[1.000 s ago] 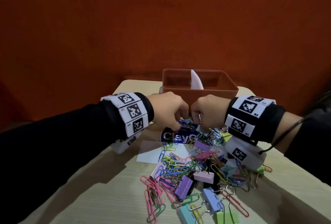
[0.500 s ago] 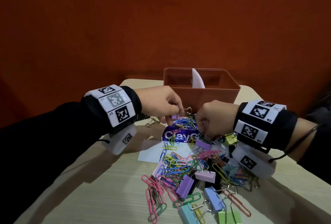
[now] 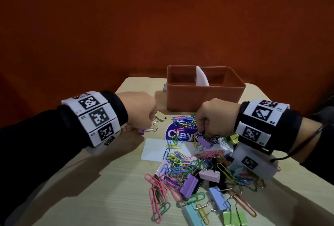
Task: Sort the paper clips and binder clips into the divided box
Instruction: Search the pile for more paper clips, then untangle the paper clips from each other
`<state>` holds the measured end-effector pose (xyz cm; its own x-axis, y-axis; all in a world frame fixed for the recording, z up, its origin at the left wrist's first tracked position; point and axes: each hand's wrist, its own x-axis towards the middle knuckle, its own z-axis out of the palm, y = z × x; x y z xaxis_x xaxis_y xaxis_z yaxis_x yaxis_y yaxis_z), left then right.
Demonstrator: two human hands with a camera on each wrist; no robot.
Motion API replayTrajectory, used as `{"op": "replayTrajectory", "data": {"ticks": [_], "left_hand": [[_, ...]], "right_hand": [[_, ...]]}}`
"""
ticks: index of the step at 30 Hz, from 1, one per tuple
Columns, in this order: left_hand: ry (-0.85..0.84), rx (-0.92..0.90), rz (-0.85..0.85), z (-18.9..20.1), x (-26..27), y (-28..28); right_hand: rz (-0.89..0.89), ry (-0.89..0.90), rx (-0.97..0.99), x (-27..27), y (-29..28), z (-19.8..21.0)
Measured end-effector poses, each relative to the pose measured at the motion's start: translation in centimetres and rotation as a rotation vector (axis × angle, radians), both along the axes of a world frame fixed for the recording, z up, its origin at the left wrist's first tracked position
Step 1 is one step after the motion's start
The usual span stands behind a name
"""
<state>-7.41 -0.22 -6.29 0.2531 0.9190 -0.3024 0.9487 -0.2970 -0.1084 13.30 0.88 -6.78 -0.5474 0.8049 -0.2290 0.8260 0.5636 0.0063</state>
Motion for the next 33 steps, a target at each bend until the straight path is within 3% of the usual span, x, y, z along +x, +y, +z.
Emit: {"op": "replayTrajectory", "data": {"ticks": [2,4,7,12,28,33], "left_hand": [[0.044,0.171,-0.065,0.1,0.2,-0.1],[-0.024,0.231,-0.154,0.0,0.9,-0.3],[-0.142,0.103,-0.215,-0.3,2.2,-1.1],[-0.169,-0.008,-0.327,-1.6,3.7,-1.3],[-0.214,0.04,-0.337,-2.1,4.2,-0.5],[-0.284,0.012,-0.259,-1.9,3.8,-0.5]], "right_hand": [[-0.007,-0.012,0.029,0.2,0.1,0.1],[-0.013,-0.06,0.032,0.2,0.0,0.2],[-0.018,-0.128,-0.004,0.2,-0.2,0.2],[-0.01,-0.132,-0.026,0.0,-0.4,-0.2],[-0.021,0.024,-0.086,0.3,-0.5,-0.1],[0.01,0.069,-0.106,0.6,0.0,0.0]]}}
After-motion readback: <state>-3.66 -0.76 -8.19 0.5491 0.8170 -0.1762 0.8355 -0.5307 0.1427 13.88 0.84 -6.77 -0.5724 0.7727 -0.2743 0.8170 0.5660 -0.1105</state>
